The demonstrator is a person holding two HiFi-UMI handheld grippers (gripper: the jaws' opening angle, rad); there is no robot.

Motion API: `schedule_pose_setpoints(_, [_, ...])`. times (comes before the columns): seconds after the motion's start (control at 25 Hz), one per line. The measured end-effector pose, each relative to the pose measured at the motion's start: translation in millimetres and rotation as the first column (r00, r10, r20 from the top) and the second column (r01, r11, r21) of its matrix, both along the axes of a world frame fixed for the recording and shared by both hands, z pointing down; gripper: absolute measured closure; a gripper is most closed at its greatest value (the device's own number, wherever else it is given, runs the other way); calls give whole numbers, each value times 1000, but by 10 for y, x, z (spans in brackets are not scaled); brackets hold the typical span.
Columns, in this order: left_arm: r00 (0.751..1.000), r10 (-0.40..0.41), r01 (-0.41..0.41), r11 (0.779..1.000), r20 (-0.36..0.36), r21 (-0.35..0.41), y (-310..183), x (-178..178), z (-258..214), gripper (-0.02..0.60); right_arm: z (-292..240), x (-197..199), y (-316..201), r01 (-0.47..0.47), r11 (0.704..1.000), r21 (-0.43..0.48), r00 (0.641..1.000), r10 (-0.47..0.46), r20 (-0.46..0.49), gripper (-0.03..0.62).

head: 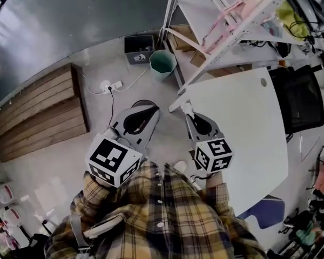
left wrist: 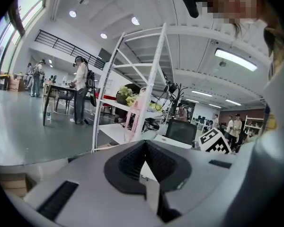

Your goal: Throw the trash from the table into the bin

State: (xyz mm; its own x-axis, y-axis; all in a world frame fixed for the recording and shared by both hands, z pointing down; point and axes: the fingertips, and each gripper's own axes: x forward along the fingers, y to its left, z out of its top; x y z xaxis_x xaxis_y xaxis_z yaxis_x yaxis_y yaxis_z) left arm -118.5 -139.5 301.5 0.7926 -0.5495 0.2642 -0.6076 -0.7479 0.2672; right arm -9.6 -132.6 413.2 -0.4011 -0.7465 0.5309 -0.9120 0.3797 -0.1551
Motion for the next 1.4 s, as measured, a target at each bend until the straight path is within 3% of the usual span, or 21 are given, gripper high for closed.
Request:
schedule_pose_setpoints(0.28, [998,-62,64,996,28,-63,-456,-983,266,574,166,-1047,-636,93,995,-20,996,-93,16,556])
schedule_pose_setpoints(0.52, [988,-156,157,980,20,-123,-609,-1401,554,574,488,-1487,-842,170,982,-86,985,-169,20,556])
schedule_pose_setpoints(1.04, [955,-292,295,917,52,-270,-905,-1611,1470,574,1466,-1702,-1145,312,918,-244,945,-327,-26,556])
schedule_pose_setpoints(1.4, [965,-260,259,897,46,-358,-993,-1462,2901,574,2900,-1804,-1220,341,888,-307,930,-367,-30,556])
